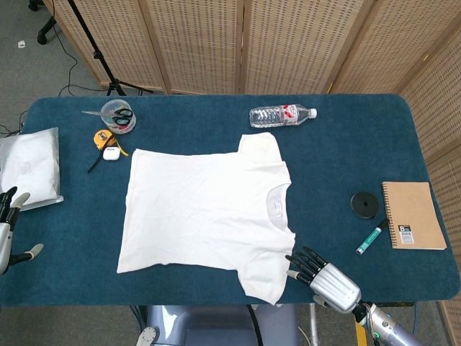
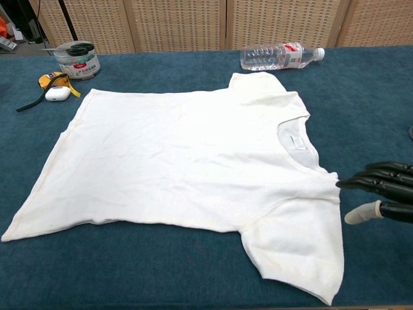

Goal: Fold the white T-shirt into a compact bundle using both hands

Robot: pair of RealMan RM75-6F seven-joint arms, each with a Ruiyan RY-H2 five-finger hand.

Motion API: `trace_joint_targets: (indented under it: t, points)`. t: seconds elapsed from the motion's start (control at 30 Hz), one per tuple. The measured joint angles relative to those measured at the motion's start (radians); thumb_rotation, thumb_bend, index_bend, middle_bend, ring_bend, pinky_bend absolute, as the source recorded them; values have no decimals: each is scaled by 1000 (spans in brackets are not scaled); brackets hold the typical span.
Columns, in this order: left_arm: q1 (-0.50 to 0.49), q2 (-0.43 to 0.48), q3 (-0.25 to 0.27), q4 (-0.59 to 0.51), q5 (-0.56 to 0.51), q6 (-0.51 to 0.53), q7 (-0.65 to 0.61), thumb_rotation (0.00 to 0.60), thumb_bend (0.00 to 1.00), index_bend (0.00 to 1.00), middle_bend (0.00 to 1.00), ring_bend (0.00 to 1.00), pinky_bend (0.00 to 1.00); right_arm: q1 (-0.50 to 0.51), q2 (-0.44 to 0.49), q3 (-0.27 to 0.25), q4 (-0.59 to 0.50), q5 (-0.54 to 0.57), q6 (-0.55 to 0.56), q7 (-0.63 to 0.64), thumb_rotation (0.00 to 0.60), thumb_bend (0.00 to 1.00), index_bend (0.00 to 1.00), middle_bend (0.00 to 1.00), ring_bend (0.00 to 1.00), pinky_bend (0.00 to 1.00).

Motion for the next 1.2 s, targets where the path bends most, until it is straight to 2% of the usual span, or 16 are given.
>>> trace_joint_targets:
  t: [0.33,0.7,1.0,1.2]
  points:
    - [0,-1,-1,-2,-9,-3,1,600,0,0,0,0,0,30,-79,-18,63,-3,16,27,600,0,253,71,0,0]
    - [-2,-1,-2,-3,-16,-6,2,600,0,0,0,0,0,67,-139,-25,93,24,-18,26,600,0,266,74,0,0]
    - [-3,-1,-5,-2,-24,-8,0,600,0,0,0,0,0,82,-184,-16,117,54,-7,43,600,3,299,95,0,0]
    - [-3,-2,-5,-2,-28,-10,2,600,0,0,0,0,0,89,-224,-6,147,70,9,54,600,115,314,115,0,0]
